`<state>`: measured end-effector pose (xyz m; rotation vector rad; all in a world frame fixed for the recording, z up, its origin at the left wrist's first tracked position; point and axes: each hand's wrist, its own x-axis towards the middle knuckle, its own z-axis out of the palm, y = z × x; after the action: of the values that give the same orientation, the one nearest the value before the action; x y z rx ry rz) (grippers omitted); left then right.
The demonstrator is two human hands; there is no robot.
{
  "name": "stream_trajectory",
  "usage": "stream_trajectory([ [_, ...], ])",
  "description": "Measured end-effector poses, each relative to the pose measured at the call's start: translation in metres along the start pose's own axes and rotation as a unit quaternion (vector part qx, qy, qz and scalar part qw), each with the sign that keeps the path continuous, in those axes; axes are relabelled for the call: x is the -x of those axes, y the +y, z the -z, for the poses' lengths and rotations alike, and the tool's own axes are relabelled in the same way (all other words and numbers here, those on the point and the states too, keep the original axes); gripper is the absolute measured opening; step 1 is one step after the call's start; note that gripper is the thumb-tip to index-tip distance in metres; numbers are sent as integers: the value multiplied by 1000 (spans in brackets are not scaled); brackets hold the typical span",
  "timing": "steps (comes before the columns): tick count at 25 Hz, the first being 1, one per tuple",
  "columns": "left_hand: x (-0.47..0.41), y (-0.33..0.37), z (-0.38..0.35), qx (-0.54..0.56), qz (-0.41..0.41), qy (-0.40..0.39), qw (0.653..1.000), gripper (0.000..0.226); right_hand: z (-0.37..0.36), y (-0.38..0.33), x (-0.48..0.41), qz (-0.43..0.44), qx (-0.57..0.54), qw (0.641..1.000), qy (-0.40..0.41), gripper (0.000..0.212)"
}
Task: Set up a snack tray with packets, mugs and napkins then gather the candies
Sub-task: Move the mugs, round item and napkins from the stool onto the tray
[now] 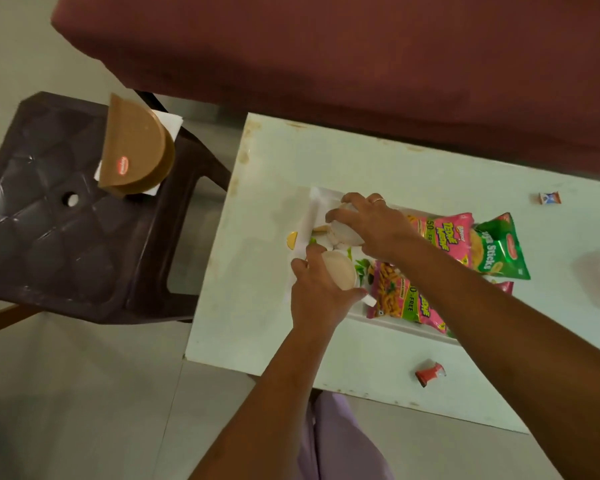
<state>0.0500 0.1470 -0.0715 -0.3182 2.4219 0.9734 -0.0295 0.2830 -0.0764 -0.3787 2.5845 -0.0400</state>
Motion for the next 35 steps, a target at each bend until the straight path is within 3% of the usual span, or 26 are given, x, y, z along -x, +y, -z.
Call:
stream_trajectory([
  [26,-7,34,-69,-69,77,75,992,98,-19,41,8,42,-47,998,-4,83],
  [35,-7,28,-80,-50,69,97,992,95,-31,44,10,51,-78,995,20,85],
])
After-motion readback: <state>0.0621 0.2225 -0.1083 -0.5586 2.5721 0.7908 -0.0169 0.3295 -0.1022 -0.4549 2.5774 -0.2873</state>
